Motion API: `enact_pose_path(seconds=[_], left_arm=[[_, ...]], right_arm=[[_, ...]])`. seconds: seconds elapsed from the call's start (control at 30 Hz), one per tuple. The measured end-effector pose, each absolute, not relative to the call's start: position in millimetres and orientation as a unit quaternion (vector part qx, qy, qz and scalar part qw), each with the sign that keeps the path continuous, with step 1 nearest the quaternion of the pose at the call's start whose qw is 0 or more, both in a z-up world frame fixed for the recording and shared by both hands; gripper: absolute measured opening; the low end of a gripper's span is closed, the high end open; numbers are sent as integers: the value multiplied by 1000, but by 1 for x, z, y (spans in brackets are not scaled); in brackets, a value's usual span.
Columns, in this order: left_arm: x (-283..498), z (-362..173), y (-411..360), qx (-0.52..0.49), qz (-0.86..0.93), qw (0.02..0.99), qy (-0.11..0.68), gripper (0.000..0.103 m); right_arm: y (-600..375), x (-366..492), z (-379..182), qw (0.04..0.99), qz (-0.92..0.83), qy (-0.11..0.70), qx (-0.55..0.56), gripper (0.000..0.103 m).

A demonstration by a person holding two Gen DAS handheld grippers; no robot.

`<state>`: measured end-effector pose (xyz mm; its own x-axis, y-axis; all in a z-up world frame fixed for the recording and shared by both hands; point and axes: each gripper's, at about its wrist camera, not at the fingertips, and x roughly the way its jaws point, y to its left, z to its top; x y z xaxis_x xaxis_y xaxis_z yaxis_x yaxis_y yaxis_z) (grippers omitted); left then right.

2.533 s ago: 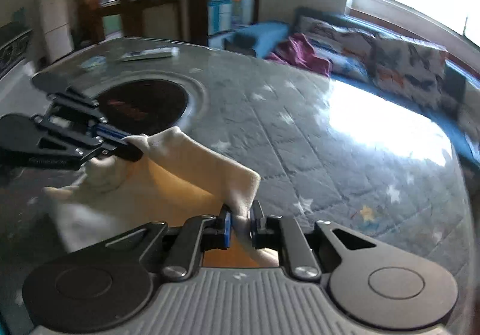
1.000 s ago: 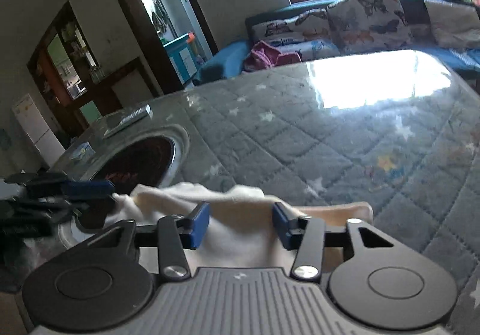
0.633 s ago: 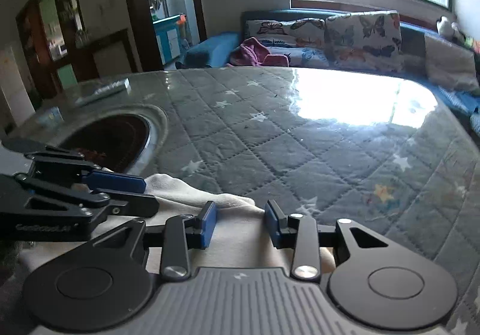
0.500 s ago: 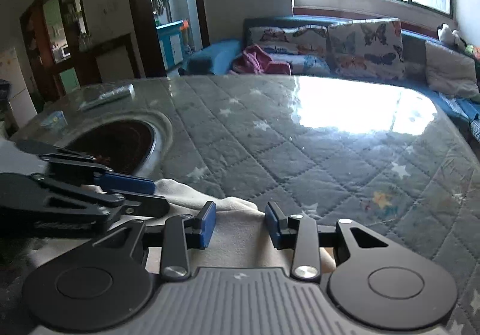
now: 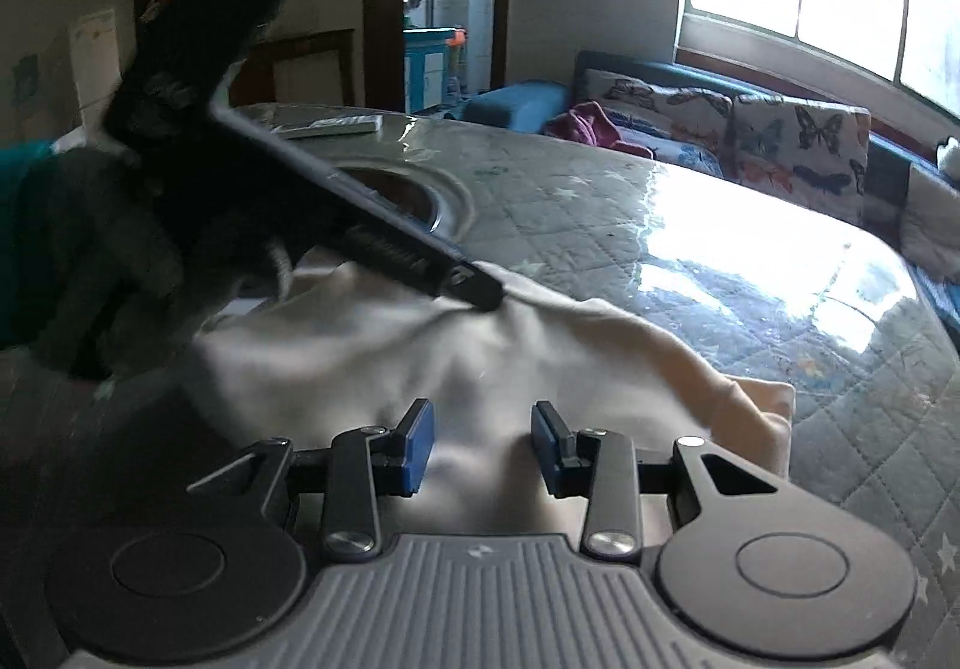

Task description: Fold clothes

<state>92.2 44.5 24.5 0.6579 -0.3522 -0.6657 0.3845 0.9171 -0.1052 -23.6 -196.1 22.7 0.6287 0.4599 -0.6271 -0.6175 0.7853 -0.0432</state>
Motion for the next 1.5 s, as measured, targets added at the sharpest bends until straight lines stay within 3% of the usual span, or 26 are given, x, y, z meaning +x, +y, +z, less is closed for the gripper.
enact_pose_path(seconds=[0.37,0.53,0.8,1.03,1.5], left_arm=[[95,26,42,30,-201,907,368,31],[96,25,43,29,-202,906,371,31],[97,24,45,21,-203,906,372,31],[92,27,48,6,-194,911,364,34],[-17,42,56,-6,-223,925,308,33]], right_arm=[[-182,-50,37,895,322,261,-162,36],[-159,-32,34,889,352,264,-130,36],[-137,-63,20,856,407,270,-170,36],[-176,-66,43,882,377,261,-112,36],[-256,-42,21,924,231,304,-26,36]])
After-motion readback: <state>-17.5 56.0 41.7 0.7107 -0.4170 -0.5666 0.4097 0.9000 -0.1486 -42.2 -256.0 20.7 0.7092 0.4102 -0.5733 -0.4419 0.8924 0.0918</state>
